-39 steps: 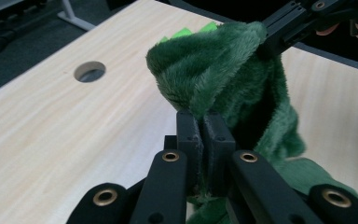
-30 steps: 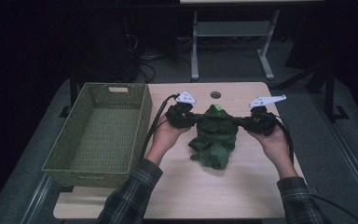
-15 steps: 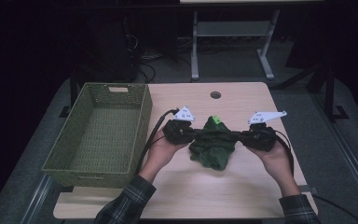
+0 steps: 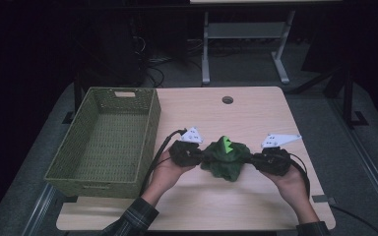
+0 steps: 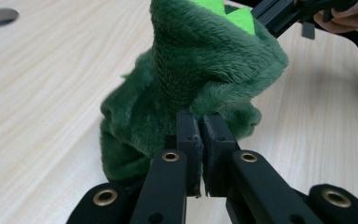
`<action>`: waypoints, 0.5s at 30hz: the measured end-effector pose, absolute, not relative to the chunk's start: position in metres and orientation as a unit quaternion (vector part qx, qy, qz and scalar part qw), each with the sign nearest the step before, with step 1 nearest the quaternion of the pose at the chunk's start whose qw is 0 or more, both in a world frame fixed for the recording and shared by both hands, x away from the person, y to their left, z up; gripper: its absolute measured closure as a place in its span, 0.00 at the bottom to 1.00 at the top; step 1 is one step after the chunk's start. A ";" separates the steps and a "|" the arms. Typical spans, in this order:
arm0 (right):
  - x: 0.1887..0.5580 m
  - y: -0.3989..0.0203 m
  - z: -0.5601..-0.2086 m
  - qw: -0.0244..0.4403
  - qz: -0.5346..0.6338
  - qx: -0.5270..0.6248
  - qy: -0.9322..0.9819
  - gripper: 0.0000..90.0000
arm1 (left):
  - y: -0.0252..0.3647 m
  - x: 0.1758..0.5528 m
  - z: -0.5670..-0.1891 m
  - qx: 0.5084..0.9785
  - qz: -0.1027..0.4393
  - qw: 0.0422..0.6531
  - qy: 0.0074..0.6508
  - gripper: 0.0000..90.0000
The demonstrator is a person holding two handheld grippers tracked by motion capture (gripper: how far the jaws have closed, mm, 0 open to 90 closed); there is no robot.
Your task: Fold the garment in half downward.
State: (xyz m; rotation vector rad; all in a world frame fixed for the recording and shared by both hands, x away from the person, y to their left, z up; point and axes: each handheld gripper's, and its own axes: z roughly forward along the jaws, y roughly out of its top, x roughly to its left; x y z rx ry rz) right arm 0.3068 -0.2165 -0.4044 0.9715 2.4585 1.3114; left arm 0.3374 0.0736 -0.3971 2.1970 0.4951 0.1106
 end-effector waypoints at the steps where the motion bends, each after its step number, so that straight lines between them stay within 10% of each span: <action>1: 0.305 -0.216 -0.406 0.094 0.439 0.326 0.832 0.98 | 0.074 0.336 -0.399 0.882 0.044 0.427 0.197 0.96; 15: 0.286 -0.206 -0.436 0.060 0.402 0.321 0.855 0.98 | 0.073 0.321 -0.437 0.904 0.015 0.384 0.187 0.96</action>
